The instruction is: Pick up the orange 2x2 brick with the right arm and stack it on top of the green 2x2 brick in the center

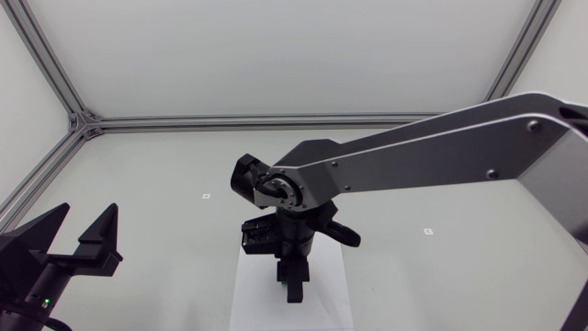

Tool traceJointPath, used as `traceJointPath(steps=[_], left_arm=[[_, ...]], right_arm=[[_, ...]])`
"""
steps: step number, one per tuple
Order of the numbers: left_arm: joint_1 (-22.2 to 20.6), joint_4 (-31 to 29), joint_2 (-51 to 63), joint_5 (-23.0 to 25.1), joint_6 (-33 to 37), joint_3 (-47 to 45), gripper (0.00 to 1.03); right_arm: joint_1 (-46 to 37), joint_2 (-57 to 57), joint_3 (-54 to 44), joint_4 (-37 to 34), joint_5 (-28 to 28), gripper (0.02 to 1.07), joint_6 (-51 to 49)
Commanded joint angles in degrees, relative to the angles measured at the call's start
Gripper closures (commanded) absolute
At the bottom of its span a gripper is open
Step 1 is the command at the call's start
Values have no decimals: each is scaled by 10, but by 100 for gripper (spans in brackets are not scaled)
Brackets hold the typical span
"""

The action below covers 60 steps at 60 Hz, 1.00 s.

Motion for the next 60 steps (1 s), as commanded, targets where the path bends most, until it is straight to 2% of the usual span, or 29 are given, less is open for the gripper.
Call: traceJointPath(steps=[1,60], left_arm=[[2,-8,-5,2,8,-23,4],[2,-8,-5,2,8,-23,4]], right_arm=[[0,34,-19,-11,-10,101,-7],[2,21,2,-24,-13,101,1]])
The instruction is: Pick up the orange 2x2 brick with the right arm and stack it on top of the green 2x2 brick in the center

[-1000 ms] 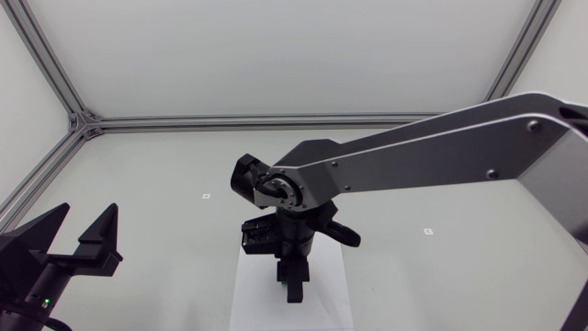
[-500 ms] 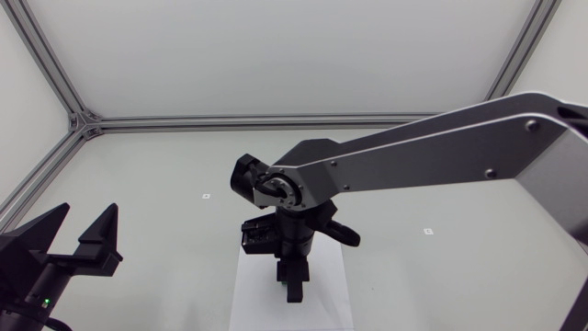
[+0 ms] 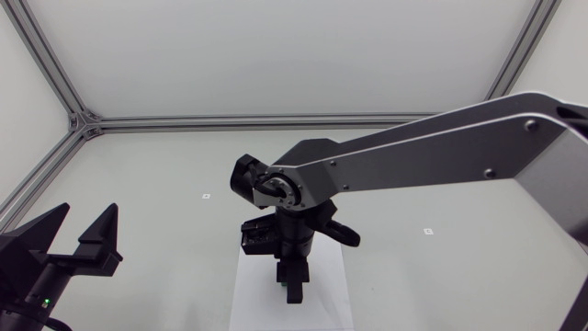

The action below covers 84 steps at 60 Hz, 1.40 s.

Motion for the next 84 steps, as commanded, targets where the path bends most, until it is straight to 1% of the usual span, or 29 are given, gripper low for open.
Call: traceJointPath(steps=[1,32,53,65,69,70,73,82,84], left_arm=[[1,-8,-5,2,7,-23,4],[1,-8,-5,2,7,-23,4],[1,-8,-5,2,7,-23,4],[1,-8,-5,2,7,-23,4],[1,-8,-5,2,7,-23,4],[1,-8,-5,2,7,-23,4],[1,-8,-5,2,7,-23,4],[1,-8,-5,2,7,-23,4],[1,-8,-5,2,7,-23,4]], right_arm=[[3,22,-4,-13,-7,101,1],[-3,23,-8,-3,-15,101,-2],[-4,19,-15,7,-12,81,-2],[-5,19,-17,10,-10,75,-2],[-6,19,-17,11,-10,74,-2],[-5,18,-17,11,-10,72,-2],[-6,17,-17,12,-10,72,-2],[-6,16,-18,13,-10,64,-2],[-6,15,-19,13,-10,63,-2]])
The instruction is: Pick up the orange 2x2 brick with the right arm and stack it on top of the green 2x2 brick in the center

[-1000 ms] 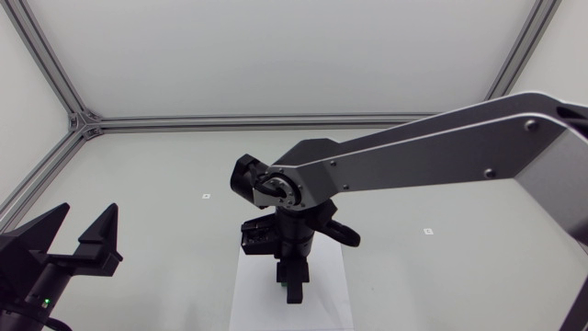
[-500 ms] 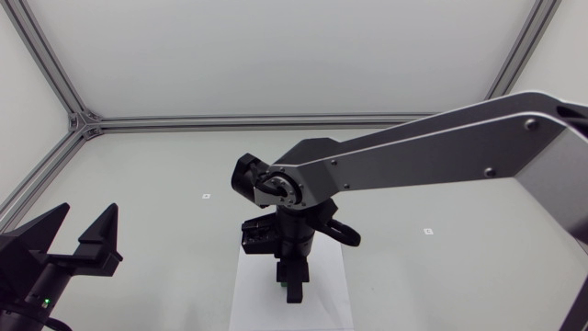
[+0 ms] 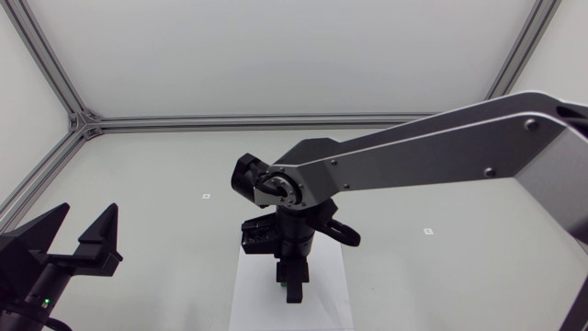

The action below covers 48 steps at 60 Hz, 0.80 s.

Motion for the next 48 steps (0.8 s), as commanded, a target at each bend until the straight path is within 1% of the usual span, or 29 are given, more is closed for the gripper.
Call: traceJointPath(steps=[1,11,15,35,40,46,48], left_arm=[[1,-8,-5,3,8,-23,4],[1,-8,-5,3,8,-23,4],[1,-8,-5,3,8,-23,4],[1,-8,-5,3,8,-23,4],[1,-8,-5,3,8,-23,4],[1,-8,-5,3,8,-23,4],[1,-8,-5,3,8,-23,4]], right_arm=[[-3,15,-18,10,-2,63,-2],[-3,16,-18,12,-2,55,-1],[-3,16,-19,12,-1,53,-1],[-3,14,-24,11,4,53,-3],[-3,15,-24,11,3,56,-3],[-3,16,-24,12,4,57,-4],[-3,17,-24,12,4,59,-5]])
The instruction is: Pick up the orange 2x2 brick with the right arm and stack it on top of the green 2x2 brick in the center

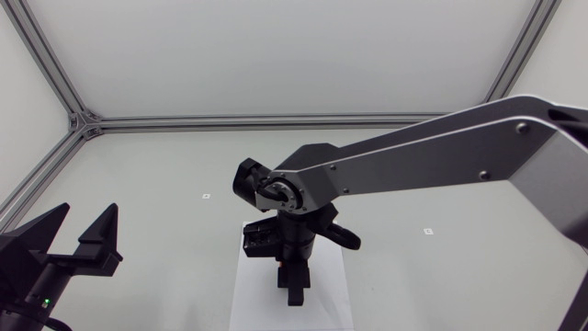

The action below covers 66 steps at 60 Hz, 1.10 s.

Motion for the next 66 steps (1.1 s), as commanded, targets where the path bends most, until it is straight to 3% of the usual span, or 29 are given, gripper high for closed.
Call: traceJointPath(steps=[1,5,66], left_arm=[[1,-8,-5,3,8,-23,4],[1,-8,-5,3,8,-23,4],[1,-8,-5,3,8,-23,4]], right_arm=[[-3,14,-14,1,2,60,-4],[-5,16,-14,1,1,64,-8],[-7,9,-30,0,2,64,-32]])
